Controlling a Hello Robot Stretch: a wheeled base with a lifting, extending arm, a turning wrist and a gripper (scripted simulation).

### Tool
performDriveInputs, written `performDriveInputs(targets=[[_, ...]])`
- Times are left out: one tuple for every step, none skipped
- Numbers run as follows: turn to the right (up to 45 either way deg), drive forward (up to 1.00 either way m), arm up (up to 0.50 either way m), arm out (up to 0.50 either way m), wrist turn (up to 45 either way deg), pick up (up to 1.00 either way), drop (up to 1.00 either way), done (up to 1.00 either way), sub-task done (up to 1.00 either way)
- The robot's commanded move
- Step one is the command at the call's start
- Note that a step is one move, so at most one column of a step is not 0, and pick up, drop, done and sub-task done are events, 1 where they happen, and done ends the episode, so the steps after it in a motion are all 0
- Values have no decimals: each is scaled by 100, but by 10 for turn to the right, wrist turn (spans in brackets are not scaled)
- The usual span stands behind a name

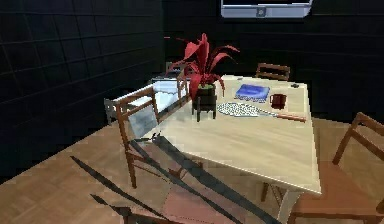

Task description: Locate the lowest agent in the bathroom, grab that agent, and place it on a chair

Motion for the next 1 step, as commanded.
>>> performDriveInputs(targets=[[-330, 0, 0, 0, 0, 0, 0, 0, 0]])
